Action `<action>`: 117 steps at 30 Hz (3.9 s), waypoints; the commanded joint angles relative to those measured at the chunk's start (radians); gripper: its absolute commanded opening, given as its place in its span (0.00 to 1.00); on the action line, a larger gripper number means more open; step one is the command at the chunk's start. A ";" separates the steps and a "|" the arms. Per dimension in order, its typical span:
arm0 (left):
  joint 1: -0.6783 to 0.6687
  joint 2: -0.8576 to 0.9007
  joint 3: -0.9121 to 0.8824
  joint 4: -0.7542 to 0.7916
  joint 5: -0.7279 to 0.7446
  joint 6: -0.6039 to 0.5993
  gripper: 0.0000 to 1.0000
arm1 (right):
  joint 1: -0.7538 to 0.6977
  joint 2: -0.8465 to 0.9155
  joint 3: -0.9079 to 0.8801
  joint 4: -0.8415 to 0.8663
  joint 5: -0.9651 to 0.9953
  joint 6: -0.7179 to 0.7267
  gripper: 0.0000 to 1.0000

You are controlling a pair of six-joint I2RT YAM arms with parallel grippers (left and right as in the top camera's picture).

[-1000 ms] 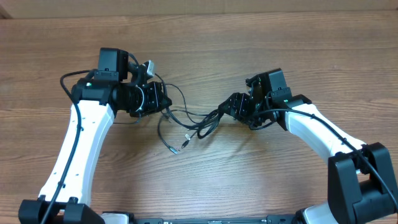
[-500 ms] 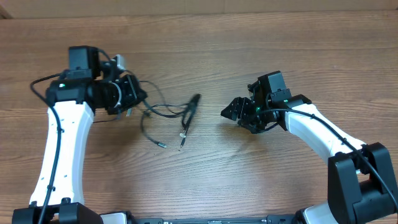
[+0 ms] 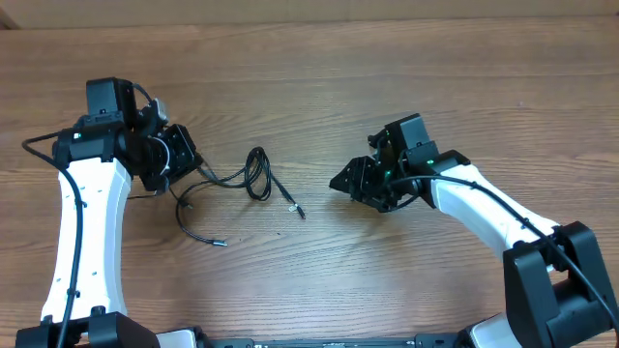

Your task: Untangle cables

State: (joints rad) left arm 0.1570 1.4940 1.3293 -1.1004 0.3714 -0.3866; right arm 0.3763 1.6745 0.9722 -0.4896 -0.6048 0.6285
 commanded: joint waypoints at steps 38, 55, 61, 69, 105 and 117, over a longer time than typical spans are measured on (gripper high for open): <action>-0.518 0.094 -0.049 0.047 -0.367 -0.283 0.52 | 0.021 -0.012 0.002 0.069 0.076 0.000 0.52; -0.504 0.196 -0.051 0.141 -0.436 -0.291 0.41 | 0.021 -0.012 0.002 0.047 0.062 -0.001 0.51; -0.462 0.196 -0.051 0.150 -0.478 -0.270 0.43 | 0.021 -0.012 0.002 0.047 0.074 -0.002 0.52; -0.445 0.199 -0.051 0.186 -0.496 -0.270 0.32 | 0.021 -0.012 0.002 0.036 0.073 -0.008 0.52; -0.423 0.129 -0.078 0.246 -0.055 0.372 0.04 | -0.074 -0.012 0.003 0.176 -0.389 -0.092 0.47; -0.360 0.129 -0.077 0.226 0.476 0.729 0.04 | -0.097 -0.012 0.003 0.284 -0.564 0.005 0.41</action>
State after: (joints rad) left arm -0.2085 1.6466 1.2285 -0.8722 0.7029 0.2283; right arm 0.2794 1.6745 0.9722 -0.2100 -1.1160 0.5777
